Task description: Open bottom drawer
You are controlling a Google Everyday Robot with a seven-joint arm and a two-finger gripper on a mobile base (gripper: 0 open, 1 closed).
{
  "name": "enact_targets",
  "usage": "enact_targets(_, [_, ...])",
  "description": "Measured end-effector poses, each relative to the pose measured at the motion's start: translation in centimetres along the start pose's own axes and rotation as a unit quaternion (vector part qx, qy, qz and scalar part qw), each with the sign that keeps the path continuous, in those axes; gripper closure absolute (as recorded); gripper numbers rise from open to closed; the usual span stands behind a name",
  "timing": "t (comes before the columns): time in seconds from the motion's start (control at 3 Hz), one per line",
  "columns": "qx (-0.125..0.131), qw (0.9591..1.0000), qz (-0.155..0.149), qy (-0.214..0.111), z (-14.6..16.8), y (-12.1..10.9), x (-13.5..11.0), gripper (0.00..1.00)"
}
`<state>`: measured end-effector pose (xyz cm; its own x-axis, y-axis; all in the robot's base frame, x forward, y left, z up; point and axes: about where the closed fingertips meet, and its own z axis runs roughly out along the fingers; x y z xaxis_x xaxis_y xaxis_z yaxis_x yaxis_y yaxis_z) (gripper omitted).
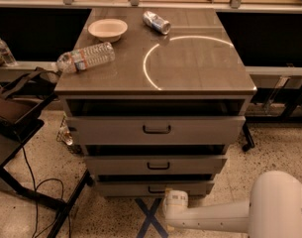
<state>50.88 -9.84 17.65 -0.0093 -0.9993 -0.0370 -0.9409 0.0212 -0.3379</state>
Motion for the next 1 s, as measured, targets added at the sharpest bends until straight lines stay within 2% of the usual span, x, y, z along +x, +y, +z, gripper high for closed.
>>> enact_targets(0.67, [-0.017, 0.9992, -0.027, -0.024, 1.6, 1.7, -2.9, 0.00])
enact_targets(1.0, [-0.018, 0.9984, -0.043, -0.033, 2.4, 1.4, -4.2, 0.00])
